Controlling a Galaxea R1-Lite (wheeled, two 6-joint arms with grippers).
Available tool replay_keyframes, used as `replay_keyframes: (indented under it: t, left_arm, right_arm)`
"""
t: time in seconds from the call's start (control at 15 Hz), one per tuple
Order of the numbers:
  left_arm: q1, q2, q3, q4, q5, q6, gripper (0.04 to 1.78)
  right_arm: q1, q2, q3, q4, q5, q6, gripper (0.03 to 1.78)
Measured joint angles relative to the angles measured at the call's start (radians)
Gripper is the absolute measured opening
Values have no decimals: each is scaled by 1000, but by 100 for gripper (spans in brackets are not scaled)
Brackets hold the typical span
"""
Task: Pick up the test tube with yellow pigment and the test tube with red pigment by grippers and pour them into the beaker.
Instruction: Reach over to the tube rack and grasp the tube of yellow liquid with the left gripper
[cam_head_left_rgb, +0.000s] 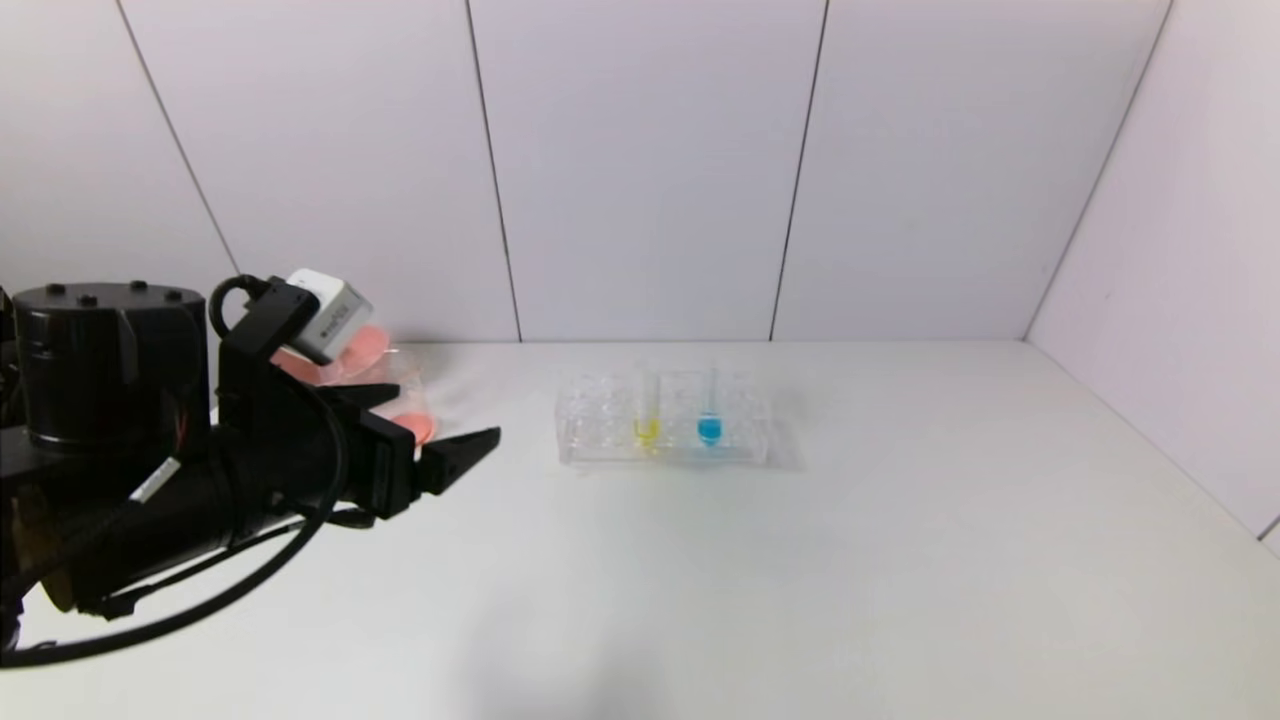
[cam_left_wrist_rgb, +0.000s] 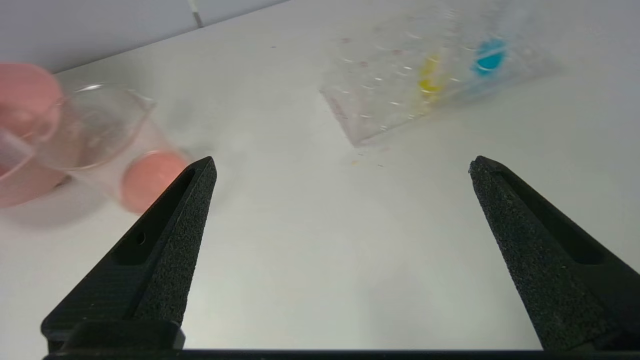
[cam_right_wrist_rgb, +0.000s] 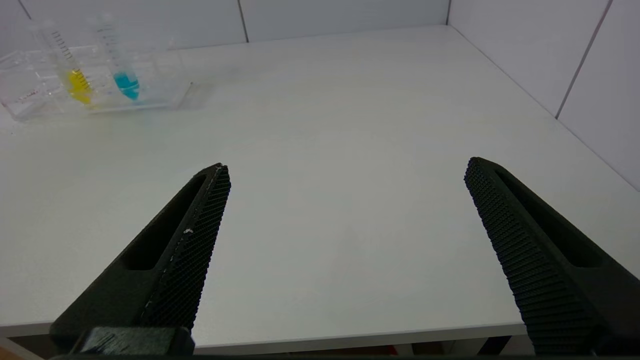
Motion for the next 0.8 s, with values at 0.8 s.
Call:
replay_keyframes:
  t: [0.8]
  left_arm:
    - [-455,420,-59,-465,538,-158,176]
  right_arm:
    - [0,0,0,0,0,0,171]
